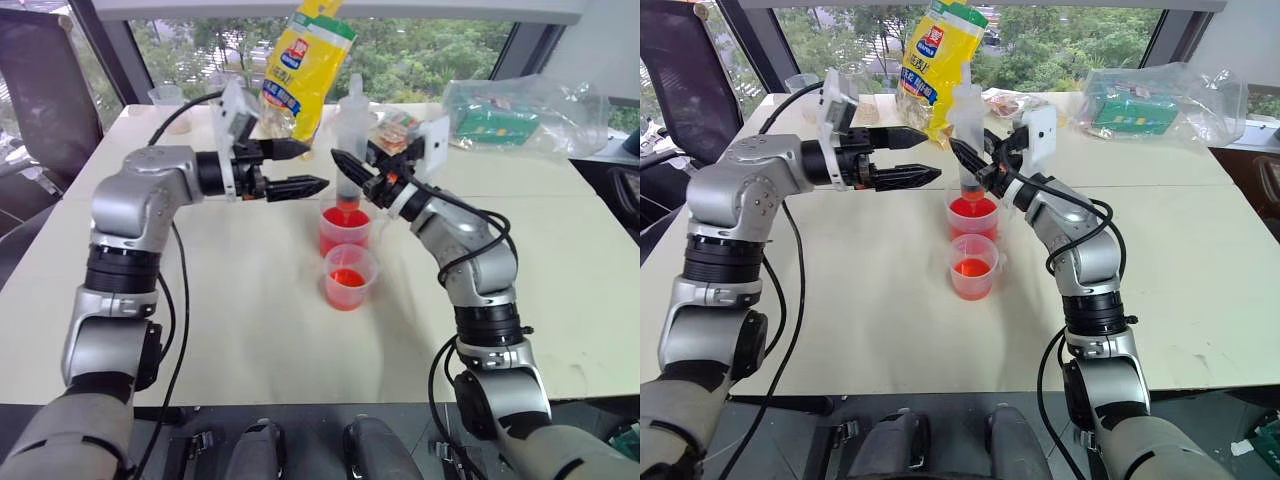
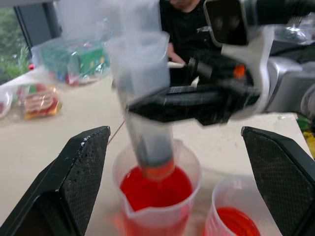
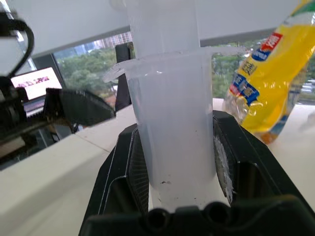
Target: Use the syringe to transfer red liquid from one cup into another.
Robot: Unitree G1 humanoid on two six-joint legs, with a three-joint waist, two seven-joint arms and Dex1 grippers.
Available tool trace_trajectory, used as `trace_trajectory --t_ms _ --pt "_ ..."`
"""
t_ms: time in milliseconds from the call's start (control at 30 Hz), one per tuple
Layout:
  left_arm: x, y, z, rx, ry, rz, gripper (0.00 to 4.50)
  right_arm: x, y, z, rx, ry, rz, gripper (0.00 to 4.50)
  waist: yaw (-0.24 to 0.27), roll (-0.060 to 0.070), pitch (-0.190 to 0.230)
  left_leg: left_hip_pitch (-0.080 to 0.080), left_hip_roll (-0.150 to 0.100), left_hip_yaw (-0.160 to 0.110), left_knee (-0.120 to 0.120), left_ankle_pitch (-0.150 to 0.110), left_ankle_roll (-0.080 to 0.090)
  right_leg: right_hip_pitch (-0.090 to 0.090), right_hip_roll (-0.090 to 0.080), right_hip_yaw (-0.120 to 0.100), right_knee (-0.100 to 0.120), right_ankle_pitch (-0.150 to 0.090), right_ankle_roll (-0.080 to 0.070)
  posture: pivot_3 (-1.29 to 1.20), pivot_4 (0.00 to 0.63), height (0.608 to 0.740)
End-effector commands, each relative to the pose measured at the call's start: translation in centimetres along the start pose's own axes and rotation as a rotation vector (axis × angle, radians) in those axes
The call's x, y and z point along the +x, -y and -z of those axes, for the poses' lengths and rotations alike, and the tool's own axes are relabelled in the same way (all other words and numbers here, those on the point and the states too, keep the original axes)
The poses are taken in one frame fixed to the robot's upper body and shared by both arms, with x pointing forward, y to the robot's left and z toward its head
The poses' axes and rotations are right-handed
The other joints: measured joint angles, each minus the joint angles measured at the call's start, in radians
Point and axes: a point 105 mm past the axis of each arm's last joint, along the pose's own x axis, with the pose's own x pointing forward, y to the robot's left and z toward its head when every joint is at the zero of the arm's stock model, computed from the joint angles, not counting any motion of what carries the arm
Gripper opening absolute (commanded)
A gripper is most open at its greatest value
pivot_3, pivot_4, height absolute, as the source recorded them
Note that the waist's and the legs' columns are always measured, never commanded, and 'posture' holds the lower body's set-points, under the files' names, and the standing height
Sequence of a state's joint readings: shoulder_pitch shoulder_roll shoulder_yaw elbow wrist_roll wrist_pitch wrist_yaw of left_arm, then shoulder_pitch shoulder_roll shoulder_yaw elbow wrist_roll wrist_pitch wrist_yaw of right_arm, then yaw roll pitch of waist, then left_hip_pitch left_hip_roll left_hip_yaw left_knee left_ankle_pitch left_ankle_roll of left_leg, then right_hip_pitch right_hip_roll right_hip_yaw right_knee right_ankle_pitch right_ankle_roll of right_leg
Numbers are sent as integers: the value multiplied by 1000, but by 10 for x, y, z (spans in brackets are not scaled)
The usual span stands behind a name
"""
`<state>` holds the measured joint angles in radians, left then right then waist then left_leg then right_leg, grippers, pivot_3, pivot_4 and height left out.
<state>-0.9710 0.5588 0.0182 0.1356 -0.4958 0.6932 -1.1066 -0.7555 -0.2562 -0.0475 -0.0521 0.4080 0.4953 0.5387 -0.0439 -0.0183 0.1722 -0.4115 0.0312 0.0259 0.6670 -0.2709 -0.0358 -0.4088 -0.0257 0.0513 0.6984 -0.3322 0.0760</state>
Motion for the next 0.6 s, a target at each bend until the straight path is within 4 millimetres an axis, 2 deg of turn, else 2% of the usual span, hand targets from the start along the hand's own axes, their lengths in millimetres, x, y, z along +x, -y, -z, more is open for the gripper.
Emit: trace_trajectory --t_ms 33,133,200,367,500,600 --pt "-14 3 -16 42 32 -23 4400 -11 -21 -49 10 96 -165 1416 1 0 0 0 0 0 0 0 0 0 0 0 0 0 0 0 150 740" --pt "-22 1 -20 41 32 -41 4400 -27 -42 -59 58 78 -312 1416 2 0 0 0 0 0 0 0 0 0 0 0 0 0 0 0 150 740" --pt "-26 1 -22 46 29 -50 4400 -36 -54 -59 74 56 -370 1416 2 0 0 0 0 -1 0 0 0 0 0 -1 0 0 0 0 150 740" --pt "-28 6 -28 49 35 -45 4400 -48 -61 -32 69 -10 -357 1416 1 0 0 0 0 -1 0 0 1 2 0 -1 -1 0 0 0 150 740" --pt "-22 12 -33 46 59 -18 4400 -51 -61 -10 52 -49 -321 1416 1 0 0 0 0 -1 0 0 1 2 0 -1 -1 0 0 0 150 740" --pt "-16 16 -38 38 81 3 4400 -52 -61 0 42 -62 -310 1416 1 0 0 0 0 -1 0 0 1 2 0 -1 -1 0 0 0 150 740"
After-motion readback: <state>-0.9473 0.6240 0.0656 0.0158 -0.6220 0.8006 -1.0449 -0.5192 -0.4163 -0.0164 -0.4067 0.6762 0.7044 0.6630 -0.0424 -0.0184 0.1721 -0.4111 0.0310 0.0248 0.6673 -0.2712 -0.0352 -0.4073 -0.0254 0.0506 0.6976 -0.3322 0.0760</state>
